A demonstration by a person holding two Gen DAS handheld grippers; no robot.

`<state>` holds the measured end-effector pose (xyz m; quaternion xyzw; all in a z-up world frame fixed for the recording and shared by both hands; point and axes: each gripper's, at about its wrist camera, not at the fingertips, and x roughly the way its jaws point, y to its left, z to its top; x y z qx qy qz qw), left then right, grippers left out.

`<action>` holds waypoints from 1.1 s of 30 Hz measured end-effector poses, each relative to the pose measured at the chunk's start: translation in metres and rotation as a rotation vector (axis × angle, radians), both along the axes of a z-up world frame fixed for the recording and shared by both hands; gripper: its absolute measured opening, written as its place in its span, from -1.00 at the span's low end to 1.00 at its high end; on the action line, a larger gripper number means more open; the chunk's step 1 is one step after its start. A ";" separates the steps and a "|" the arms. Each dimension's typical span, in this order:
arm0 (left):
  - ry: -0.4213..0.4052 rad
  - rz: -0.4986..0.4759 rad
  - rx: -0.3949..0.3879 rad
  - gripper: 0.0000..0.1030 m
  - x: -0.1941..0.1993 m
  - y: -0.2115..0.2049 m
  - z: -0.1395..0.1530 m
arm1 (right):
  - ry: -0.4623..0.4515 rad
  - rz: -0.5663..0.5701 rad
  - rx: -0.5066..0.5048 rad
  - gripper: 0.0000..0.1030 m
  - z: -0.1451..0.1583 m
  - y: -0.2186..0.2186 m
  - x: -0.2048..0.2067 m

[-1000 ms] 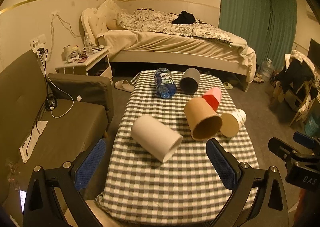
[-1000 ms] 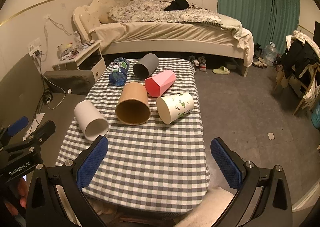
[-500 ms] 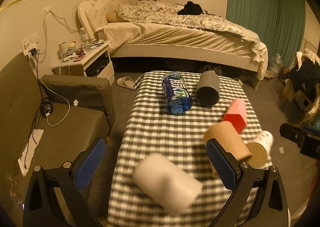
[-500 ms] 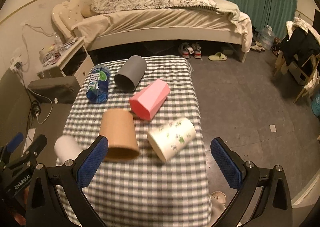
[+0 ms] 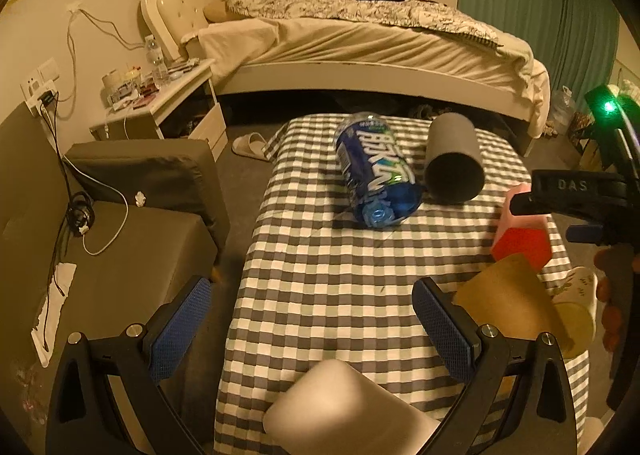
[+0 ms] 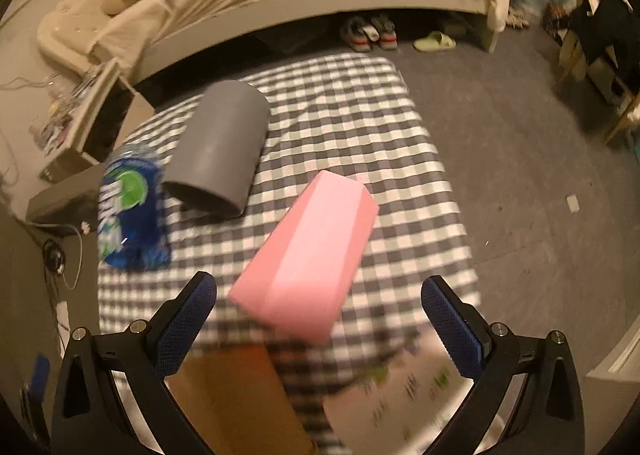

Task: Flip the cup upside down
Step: 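Reach the right tool to the pink hexagonal cup and close on it, then lift the pink cup with the right tool and rotate its opening downward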

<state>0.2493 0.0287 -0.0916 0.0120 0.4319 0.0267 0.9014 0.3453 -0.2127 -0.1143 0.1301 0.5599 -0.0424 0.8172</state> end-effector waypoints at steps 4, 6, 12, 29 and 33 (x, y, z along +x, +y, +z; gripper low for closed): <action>0.015 0.000 -0.007 1.00 0.006 0.001 -0.009 | 0.049 -0.006 0.016 0.92 -0.020 0.003 0.014; 0.022 0.000 -0.012 1.00 0.007 0.001 -0.011 | 0.073 -0.002 0.022 0.83 -0.029 0.007 0.018; 0.029 -0.004 -0.008 1.00 0.005 0.001 -0.009 | 0.111 0.008 0.060 0.44 -0.045 0.009 0.017; -0.078 -0.007 -0.020 1.00 -0.061 -0.009 0.069 | -0.084 0.096 0.068 0.35 0.074 0.004 -0.060; -0.118 -0.006 -0.032 1.00 -0.094 -0.007 0.090 | -0.134 0.138 0.054 0.35 0.109 0.009 -0.107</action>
